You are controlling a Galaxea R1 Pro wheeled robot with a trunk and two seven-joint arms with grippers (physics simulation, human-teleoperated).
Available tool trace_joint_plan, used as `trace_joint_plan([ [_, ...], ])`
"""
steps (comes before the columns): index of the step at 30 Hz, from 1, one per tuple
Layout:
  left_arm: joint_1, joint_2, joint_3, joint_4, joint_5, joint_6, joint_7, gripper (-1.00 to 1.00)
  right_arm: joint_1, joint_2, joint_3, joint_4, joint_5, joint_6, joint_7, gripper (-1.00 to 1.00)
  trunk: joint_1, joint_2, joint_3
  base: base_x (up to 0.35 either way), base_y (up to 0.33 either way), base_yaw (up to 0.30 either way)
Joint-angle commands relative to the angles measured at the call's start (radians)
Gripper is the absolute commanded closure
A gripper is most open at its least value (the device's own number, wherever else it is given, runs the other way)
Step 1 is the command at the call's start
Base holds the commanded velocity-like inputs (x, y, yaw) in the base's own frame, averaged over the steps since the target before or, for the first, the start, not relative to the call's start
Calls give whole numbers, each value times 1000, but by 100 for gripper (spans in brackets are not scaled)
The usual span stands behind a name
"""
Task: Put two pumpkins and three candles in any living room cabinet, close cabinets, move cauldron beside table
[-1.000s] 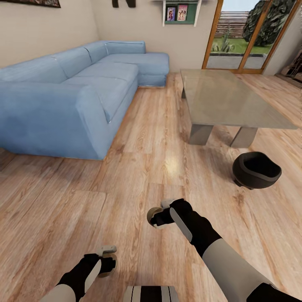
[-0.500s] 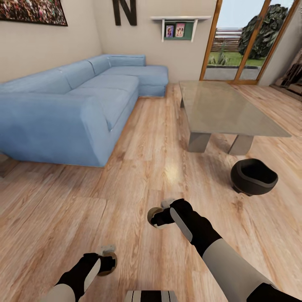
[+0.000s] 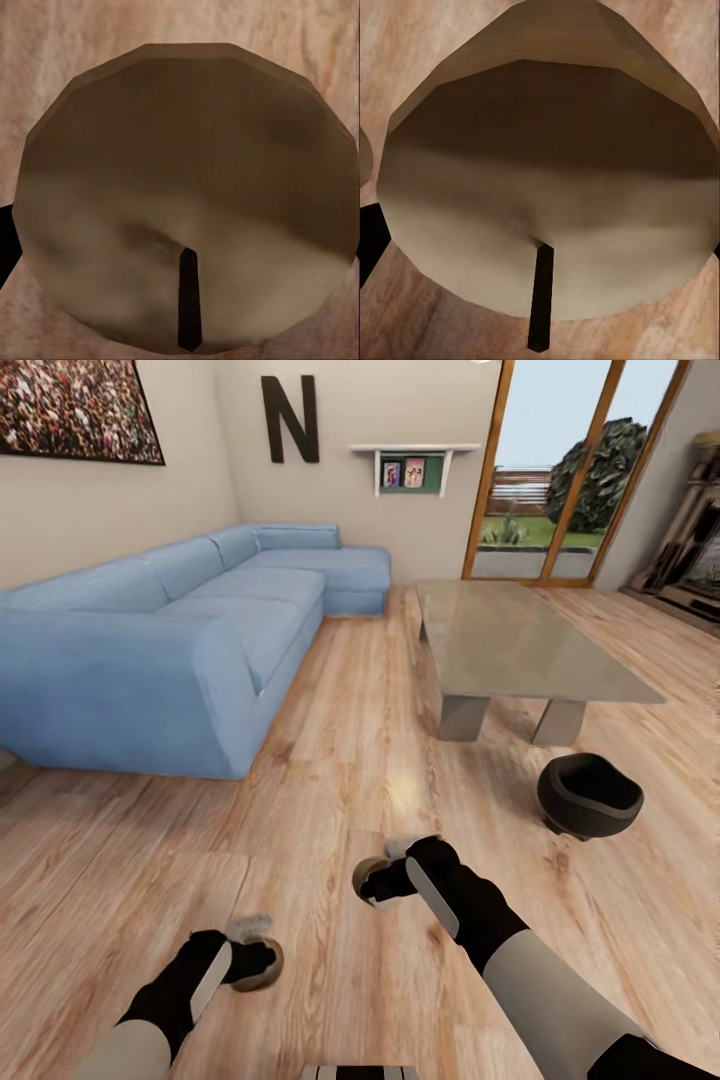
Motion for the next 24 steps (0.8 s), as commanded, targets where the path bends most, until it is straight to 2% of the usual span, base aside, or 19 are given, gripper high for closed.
trace_joint_plan([
  [1,-4,2,0,-2,14,15,6,100,0,0,2,0,-10,3,-9,100,-1,0,4,0,0,-135],
  [5,-13,4,2,-2,19,57,4,100,1,-11,2,0,-10,3,-9,100,-2,1,26,0,0,-155],
  [13,-14,5,5,-1,25,69,-15,100,1,-22,1,15,-10,2,-8,100,-6,3,68,0,0,-186],
  [18,-15,7,43,0,54,70,-16,100,1,-29,-1,78,-11,-6,-8,100,-8,4,93,0,0,-202],
  [24,-15,12,50,-1,60,71,-16,100,1,-29,-1,116,-12,-13,-8,100,-11,5,118,0,0,-44],
])
